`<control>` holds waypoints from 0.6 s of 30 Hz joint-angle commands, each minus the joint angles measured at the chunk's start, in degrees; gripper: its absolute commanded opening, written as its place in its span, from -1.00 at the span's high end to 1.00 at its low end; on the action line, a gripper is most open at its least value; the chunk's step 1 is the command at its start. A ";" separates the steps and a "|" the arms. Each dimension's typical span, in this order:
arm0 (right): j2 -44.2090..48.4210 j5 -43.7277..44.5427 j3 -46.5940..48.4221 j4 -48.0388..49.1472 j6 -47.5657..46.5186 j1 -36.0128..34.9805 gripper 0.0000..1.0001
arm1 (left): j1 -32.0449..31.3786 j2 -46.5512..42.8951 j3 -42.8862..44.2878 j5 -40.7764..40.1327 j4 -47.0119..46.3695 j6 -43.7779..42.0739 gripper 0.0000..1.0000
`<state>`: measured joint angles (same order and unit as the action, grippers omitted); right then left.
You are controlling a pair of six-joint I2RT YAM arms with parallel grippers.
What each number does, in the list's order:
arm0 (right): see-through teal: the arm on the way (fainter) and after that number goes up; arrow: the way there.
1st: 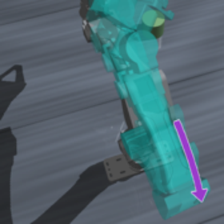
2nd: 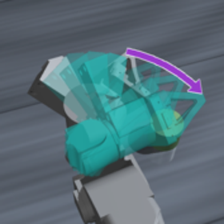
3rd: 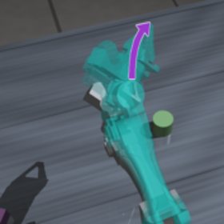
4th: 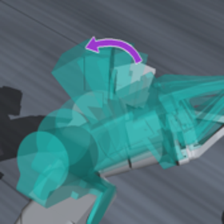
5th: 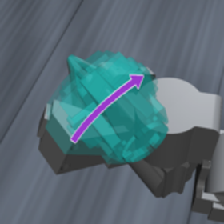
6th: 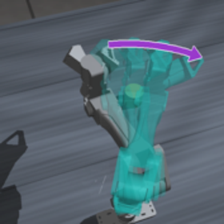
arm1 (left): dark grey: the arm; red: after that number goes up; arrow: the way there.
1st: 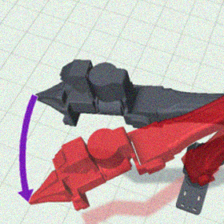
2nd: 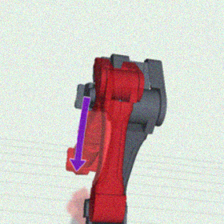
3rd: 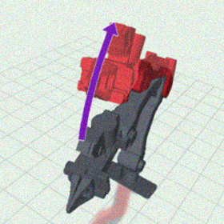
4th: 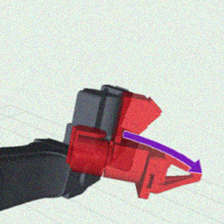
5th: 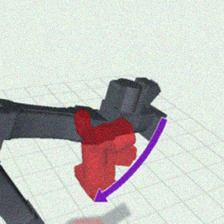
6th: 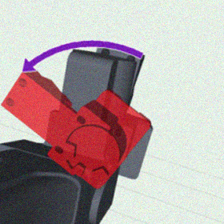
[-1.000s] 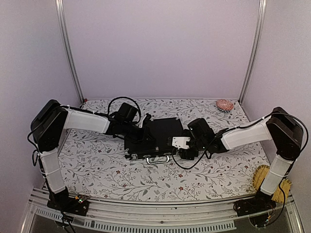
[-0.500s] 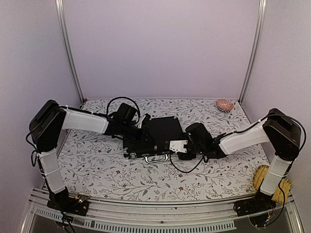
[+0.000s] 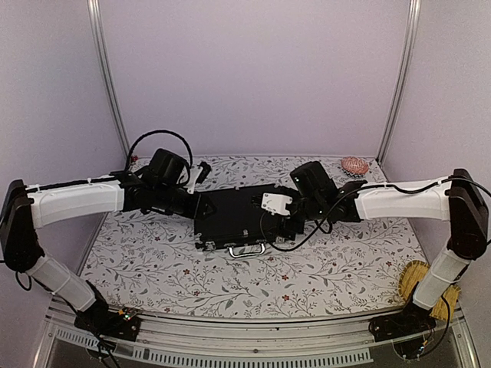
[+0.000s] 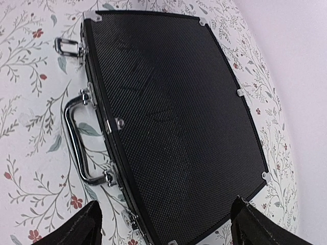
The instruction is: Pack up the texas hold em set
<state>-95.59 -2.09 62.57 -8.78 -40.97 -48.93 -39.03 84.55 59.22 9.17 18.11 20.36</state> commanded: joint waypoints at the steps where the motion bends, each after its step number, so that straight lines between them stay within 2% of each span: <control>1: -4.22 -6.28 6.04 -5.36 6.78 1.17 -0.71 | -1.31 -2.14 -4.59 -1.34 6.81 -3.65 0.53; 3: -6.97 -10.55 9.97 -7.21 9.18 2.69 -0.58 | -1.61 -4.32 -6.43 1.06 5.10 -3.06 0.74; 5: -9.54 -14.94 13.03 -9.39 11.17 4.61 -0.26 | -1.75 -5.65 -8.18 3.38 3.06 -2.27 0.98; 11: -14.94 -21.57 16.49 -11.74 15.31 8.74 0.38 | -2.56 -3.40 -11.00 6.25 -0.80 -0.96 1.00; 14: -16.27 -21.76 15.88 -11.97 15.53 9.15 0.50 | -3.17 -1.65 -11.74 7.68 -2.56 -0.35 1.00; 18: -17.60 -21.24 15.27 -11.88 15.07 9.19 0.50 | -3.95 1.28 -12.21 6.67 -2.79 -0.36 1.00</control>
<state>-111.66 -21.08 77.76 -19.53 -26.83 -39.35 -41.54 83.18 47.97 15.16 17.58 19.53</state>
